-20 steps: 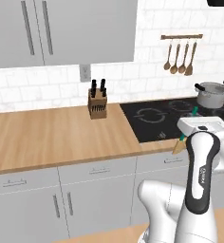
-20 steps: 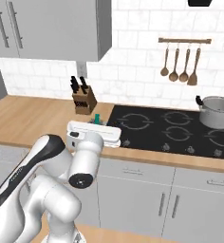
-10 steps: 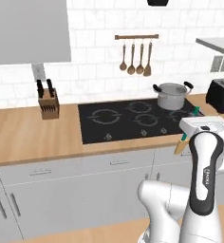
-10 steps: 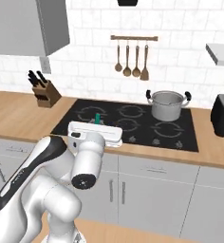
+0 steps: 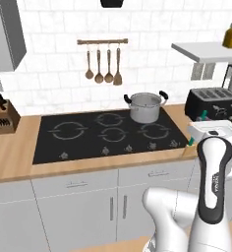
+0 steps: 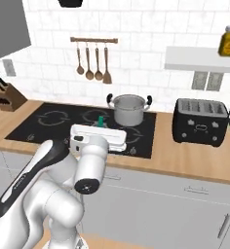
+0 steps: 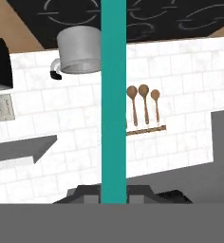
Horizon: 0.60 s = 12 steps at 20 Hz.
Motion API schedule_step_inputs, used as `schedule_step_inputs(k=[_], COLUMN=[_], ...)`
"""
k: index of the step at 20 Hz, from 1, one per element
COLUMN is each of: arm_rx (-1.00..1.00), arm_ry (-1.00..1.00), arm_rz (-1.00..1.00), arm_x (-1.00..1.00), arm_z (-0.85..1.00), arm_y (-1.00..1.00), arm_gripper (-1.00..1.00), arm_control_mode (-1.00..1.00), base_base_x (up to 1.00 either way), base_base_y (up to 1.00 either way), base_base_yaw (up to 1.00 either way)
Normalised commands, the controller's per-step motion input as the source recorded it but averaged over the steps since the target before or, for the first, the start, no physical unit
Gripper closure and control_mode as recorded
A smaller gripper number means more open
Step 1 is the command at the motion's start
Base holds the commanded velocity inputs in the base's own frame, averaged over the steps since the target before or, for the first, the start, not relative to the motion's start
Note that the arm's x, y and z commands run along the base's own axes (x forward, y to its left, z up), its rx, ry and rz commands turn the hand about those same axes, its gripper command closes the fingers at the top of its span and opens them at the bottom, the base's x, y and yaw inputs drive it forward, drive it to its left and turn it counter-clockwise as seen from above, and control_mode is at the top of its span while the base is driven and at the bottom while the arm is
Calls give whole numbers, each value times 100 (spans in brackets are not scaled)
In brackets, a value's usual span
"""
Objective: Put the potato and cucumber in the pot. Retrieve the spatula and lightly stir the vegetables in the pot.
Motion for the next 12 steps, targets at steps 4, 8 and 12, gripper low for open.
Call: schedule_step_inputs(k=[4,8,12], arm_rx=[0,0,0], arm_ry=[0,0,0], arm_rz=[0,0,0], arm_x=[0,0,0], arm_z=[0,0,0], arm_y=[0,0,0], arm_gripper=[100,100,100], arm_control_mode=[100,100,100], base_base_x=[99,98,76], base_base_y=[-4,-4,-38], base_base_yaw=[0,0,5])
